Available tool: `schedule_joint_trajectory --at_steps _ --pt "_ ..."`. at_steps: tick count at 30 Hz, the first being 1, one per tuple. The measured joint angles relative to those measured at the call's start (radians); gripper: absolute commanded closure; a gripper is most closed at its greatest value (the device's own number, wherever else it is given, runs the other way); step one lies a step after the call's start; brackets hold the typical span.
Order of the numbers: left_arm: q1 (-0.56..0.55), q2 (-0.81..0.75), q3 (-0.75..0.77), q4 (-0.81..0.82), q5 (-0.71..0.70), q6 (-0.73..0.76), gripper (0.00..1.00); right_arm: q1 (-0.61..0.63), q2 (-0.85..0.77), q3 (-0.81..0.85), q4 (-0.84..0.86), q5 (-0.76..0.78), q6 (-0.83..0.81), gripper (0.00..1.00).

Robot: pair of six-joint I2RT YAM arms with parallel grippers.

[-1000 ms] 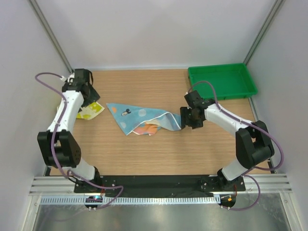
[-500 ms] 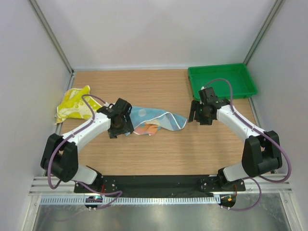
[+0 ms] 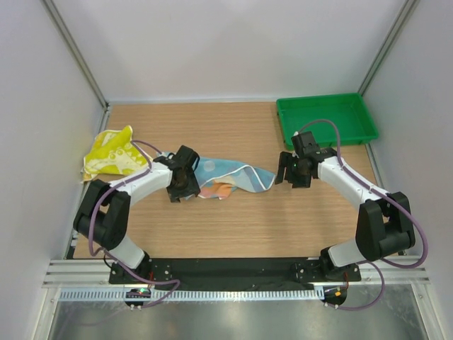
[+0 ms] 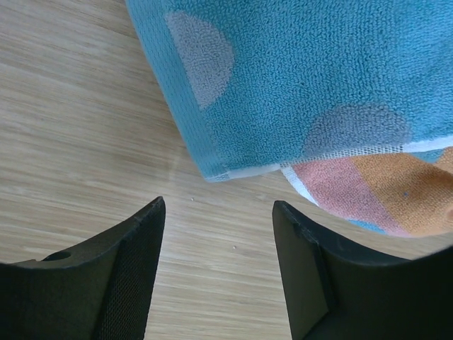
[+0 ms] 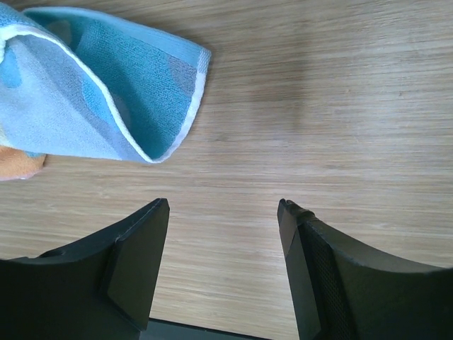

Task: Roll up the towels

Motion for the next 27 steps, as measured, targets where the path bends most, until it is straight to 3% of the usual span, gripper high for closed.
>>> schedule_joint_trajectory --at_steps 11,15,23,27 --pt "0.0 0.064 0.0 0.039 -0.005 0.002 0.55 -0.001 0.021 0.0 0.007 -0.003 -0.003 0.3" --pt "0.0 0.073 0.0 0.049 -0.012 0.014 0.69 -0.002 0.025 0.0 0.008 -0.003 -0.003 0.3" --pt "0.0 0.081 0.006 0.063 -0.027 0.038 0.85 -0.003 0.039 0.002 0.008 -0.003 -0.003 0.3" --pt "0.001 0.085 0.008 0.08 -0.03 0.052 1.0 -0.003 0.046 0.002 0.008 -0.004 -0.003 0.3"
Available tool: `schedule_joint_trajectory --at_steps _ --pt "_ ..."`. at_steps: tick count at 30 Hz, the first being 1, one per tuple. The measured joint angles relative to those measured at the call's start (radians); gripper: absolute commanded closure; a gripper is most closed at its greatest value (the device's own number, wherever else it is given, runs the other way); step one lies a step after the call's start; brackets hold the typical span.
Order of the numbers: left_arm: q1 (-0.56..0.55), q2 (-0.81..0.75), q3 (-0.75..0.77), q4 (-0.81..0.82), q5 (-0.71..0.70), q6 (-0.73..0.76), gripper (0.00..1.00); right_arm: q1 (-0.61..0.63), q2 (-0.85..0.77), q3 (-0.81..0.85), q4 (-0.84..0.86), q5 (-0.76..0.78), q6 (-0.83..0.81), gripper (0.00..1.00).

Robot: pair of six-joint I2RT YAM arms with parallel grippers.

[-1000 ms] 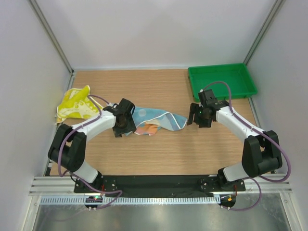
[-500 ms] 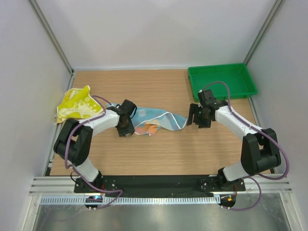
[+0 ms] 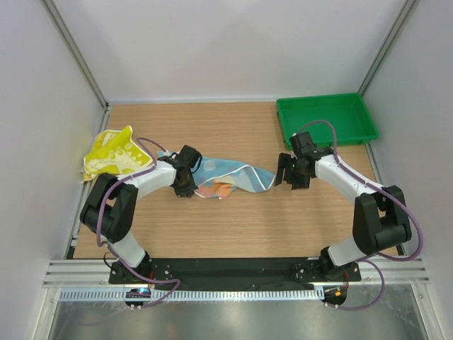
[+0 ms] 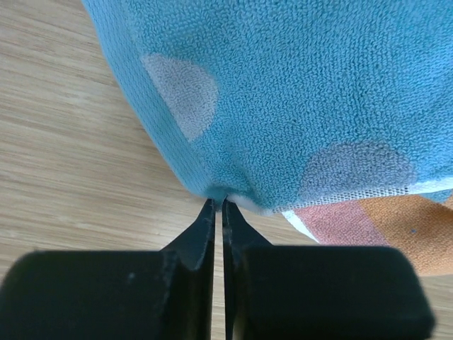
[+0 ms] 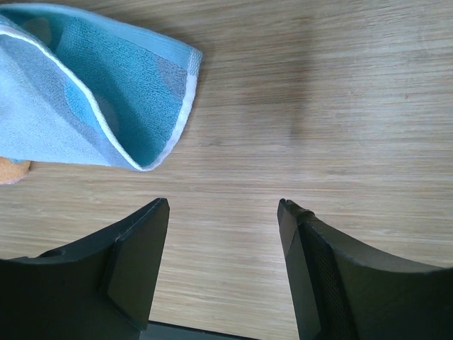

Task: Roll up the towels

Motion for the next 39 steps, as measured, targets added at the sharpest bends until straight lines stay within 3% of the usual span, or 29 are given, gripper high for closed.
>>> schedule_joint_trajectory --at_steps 9,21,33,39 --pt "0.004 -0.017 -0.004 0.03 0.006 0.041 1.0 -0.001 0.015 0.002 0.02 -0.006 0.001 0.29" --pt "0.004 -0.285 0.018 -0.043 0.004 0.103 1.0 -0.035 0.101 0.037 0.101 -0.079 0.027 0.27" --pt "0.004 -0.293 0.018 -0.085 0.003 0.108 1.0 -0.037 0.256 0.063 0.189 -0.12 0.063 0.39" --pt "0.004 -0.303 0.018 -0.098 -0.005 0.121 1.0 -0.037 0.303 0.103 0.213 -0.116 0.068 0.57"
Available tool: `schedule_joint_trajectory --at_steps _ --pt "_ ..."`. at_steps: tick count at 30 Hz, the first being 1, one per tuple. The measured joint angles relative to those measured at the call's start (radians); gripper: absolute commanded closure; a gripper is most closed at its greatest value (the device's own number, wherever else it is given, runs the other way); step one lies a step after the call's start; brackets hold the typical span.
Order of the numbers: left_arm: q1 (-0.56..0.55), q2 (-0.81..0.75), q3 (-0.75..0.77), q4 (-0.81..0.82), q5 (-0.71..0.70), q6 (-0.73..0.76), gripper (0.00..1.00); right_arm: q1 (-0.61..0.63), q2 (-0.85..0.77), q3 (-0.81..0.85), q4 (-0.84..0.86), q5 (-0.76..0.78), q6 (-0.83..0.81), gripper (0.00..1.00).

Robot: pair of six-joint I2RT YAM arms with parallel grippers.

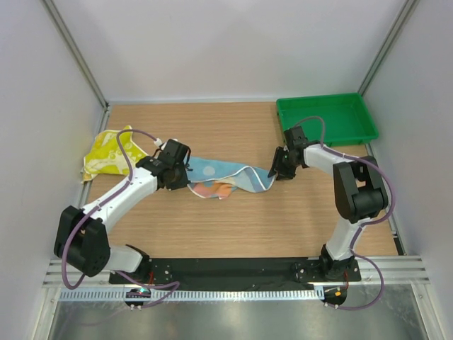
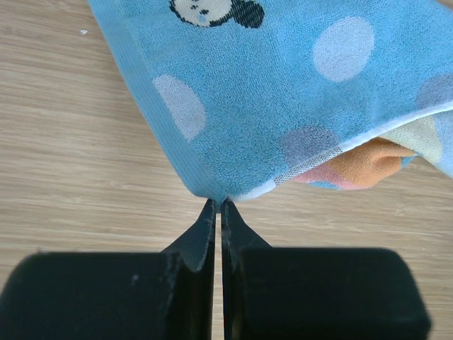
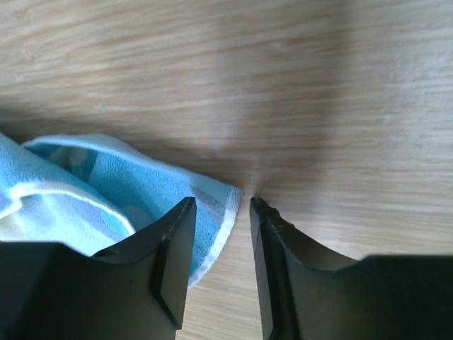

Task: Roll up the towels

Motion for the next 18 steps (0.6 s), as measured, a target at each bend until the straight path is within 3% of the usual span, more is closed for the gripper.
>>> schedule_joint_trajectory --at_steps 3,9,18 --pt "0.0 0.0 0.0 -0.006 -0.003 0.007 1.0 0.0 0.017 0.013 0.009 -0.002 0.003 0.66" --pt "0.001 0.0 0.0 -0.014 -0.011 0.008 1.0 0.0 0.031 0.015 0.022 -0.002 0.005 0.99" --pt "0.001 -0.044 0.045 -0.101 -0.023 0.027 1.0 0.0 -0.004 0.051 -0.043 0.034 -0.013 0.99"
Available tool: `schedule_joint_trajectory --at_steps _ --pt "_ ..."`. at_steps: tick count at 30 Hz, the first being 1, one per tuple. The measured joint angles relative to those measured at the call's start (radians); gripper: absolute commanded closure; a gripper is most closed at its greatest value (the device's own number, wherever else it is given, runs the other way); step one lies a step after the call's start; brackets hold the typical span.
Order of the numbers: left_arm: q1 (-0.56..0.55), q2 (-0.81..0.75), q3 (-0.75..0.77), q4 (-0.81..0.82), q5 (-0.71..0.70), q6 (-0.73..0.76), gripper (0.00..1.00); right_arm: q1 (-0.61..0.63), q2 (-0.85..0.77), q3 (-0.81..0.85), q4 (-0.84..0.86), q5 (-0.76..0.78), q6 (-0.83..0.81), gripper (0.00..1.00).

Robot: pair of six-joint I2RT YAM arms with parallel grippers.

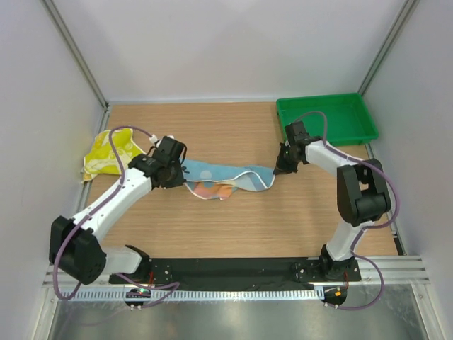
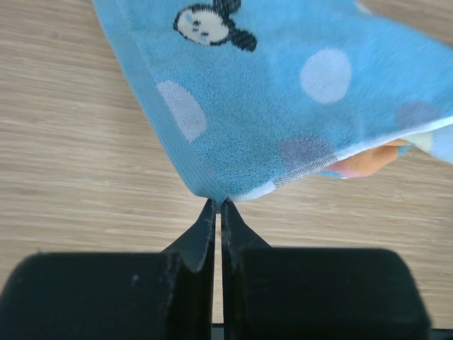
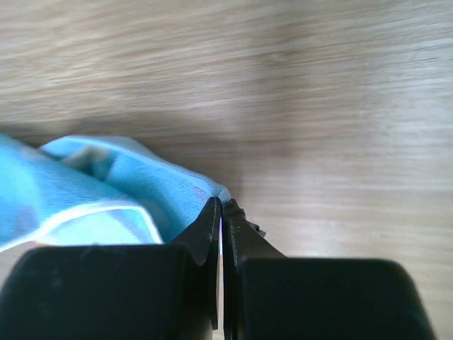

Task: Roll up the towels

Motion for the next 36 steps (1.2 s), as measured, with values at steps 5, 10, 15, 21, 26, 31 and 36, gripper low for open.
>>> schedule_joint_trajectory --at_steps 5,10,15,21,26,31,36 --pt "0.0 -0.114 0.074 -0.077 -0.03 0.011 1.0 0.0 -0.193 0.055 -0.104 0.057 -0.006 0.99" --pt "0.0 -0.246 0.156 -0.171 -0.047 0.026 1.0 -0.002 -0.44 0.146 -0.198 0.096 0.0 0.99" --pt "0.001 -0.302 0.249 -0.244 -0.04 0.06 1.0 -0.002 -0.557 0.209 -0.283 0.09 0.012 0.99" --pt "0.028 -0.242 0.329 -0.278 -0.027 0.106 1.0 -0.002 -0.467 0.277 -0.367 0.067 0.024 0.99" --pt "0.128 -0.104 0.426 -0.277 0.02 0.158 1.0 -0.01 -0.266 0.436 -0.402 0.03 0.023 0.99" --pt "0.258 0.051 0.568 -0.26 0.117 0.219 1.0 -0.04 -0.071 0.621 -0.423 -0.023 0.019 0.99" --pt "0.336 0.129 0.71 -0.253 0.188 0.244 1.0 -0.06 -0.012 0.752 -0.458 -0.045 0.0 0.99"
